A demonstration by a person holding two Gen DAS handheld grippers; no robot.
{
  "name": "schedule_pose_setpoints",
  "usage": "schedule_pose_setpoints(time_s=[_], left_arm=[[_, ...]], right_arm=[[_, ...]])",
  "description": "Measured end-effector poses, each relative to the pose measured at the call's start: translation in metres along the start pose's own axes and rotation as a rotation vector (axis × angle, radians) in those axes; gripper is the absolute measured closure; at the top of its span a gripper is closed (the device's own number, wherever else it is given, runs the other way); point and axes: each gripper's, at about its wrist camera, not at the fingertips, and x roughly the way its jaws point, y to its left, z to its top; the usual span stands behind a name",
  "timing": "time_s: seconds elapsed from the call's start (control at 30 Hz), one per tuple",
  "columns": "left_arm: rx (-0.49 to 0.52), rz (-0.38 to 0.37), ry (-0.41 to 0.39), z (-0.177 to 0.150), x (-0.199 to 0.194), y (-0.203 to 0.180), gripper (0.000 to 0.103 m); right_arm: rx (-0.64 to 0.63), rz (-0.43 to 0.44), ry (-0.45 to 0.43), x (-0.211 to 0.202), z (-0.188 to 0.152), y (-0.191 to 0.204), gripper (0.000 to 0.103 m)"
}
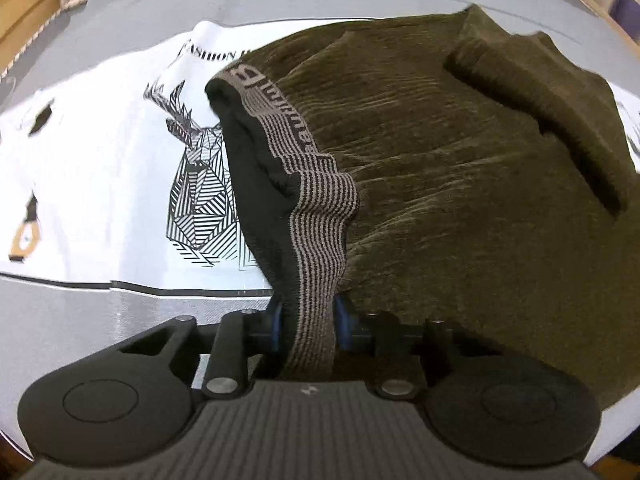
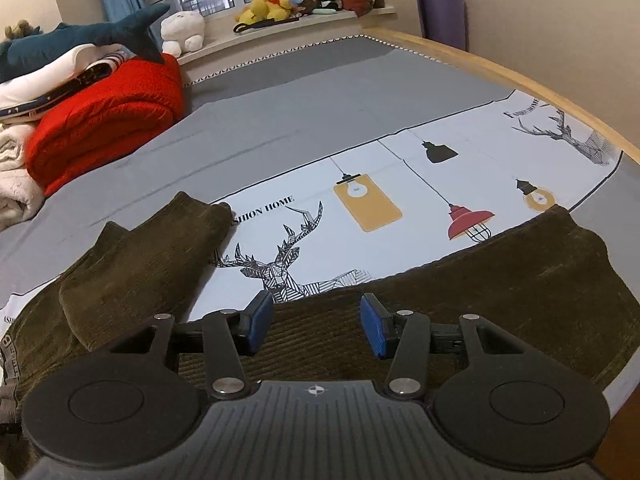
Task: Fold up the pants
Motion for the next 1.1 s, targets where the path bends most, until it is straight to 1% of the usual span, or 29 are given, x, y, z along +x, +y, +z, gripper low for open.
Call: schedule_pose_setpoints(time_s=[0.17,0.2,0.23,0.27,0.3,0.33,0.4,0.43,0.47,0.53,0.63,0.7,0.77,0.8,0.83,0.87,0.9,0.93,0.97,1.0,1.03,1.07,1.1], left_arm=[[-0.019,0.020,0.022,-0.006,-0.002,0.002,0.076],[-0.018,0.025,0.022,-0.004,0.000,-0.002,0.074],[-0.016,0.037,0.021,-0.002,-0.001,-0.004,0.065],[-0.020,0.059,0.016,-0.001,-0.002,-0.006,0.062],[-0.027,0.075,0.001,0.001,-0.004,-0.008,0.058],[-0.032,0.088,-0.027,0.004,-0.008,-0.011,0.057],[-0.027,0.119,-0.114,0.009,-0.023,-0.016,0.055],[-0.017,0.117,-0.160,0.011,-0.030,-0.020,0.055],[-0.009,0.103,-0.193,0.013,-0.036,-0.024,0.055],[0.010,0.044,-0.228,0.014,-0.044,-0.033,0.055],[0.048,-0.052,-0.236,0.012,-0.047,-0.049,0.054],[0.081,-0.096,-0.251,0.010,-0.051,-0.062,0.055],[0.126,-0.133,-0.278,0.006,-0.054,-0.074,0.055],[0.151,-0.146,-0.300,0.004,-0.058,-0.082,0.055],[0.172,-0.156,-0.327,-0.001,-0.062,-0.087,0.055],[0.193,-0.170,-0.369,-0.004,-0.068,-0.094,0.055],[0.210,-0.181,-0.420,-0.005,-0.073,-0.099,0.055],[0.223,-0.185,-0.491,-0.006,-0.083,-0.103,0.055],[0.230,-0.184,-0.569,-0.008,-0.095,-0.104,0.055],[0.233,-0.174,-0.655,-0.009,-0.107,-0.105,0.055],[0.229,-0.156,-0.737,-0.011,-0.118,-0.104,0.055],[0.220,-0.131,-0.812,-0.013,-0.129,-0.102,0.055],[0.215,-0.101,-0.868,-0.015,-0.137,-0.101,0.055]], right_arm=[[-0.007,0.004,-0.010,-0.002,0.000,0.006,0.052],[-0.007,0.006,-0.012,-0.002,0.001,0.007,0.052],[-0.008,0.009,-0.014,-0.002,0.000,0.008,0.052],[-0.008,0.011,-0.014,-0.002,0.001,0.009,0.052],[-0.009,0.013,-0.013,-0.002,0.001,0.010,0.052],[-0.009,0.016,-0.015,-0.002,0.001,0.011,0.052],[-0.007,0.024,-0.022,-0.004,0.001,0.012,0.052],[-0.007,0.028,-0.027,-0.005,0.001,0.012,0.052],[-0.006,0.032,-0.031,-0.005,0.002,0.012,0.052],[-0.003,0.034,-0.041,-0.007,0.002,0.011,0.052],[0.020,0.053,-0.074,-0.015,0.005,0.009,0.052],[0.066,0.099,-0.105,-0.025,0.008,0.005,0.052],[0.124,0.171,-0.131,-0.035,0.013,0.002,0.052],[0.154,0.224,-0.152,-0.042,0.016,0.001,0.051],[0.188,0.296,-0.179,-0.049,0.018,0.000,0.050],[0.241,0.408,-0.210,-0.058,0.021,-0.003,0.050],[0.301,0.543,-0.235,-0.065,0.023,-0.008,0.050],[0.371,0.708,-0.254,-0.071,0.024,-0.013,0.050],[0.418,0.814,-0.259,-0.073,0.024,-0.017,0.050],[0.461,0.901,-0.255,-0.073,0.024,-0.021,0.050],[0.497,0.950,-0.251,-0.073,0.025,-0.024,0.050],[0.529,0.969,-0.255,-0.072,0.025,-0.029,0.049],[0.560,0.973,-0.260,-0.071,0.026,-0.034,0.048]])
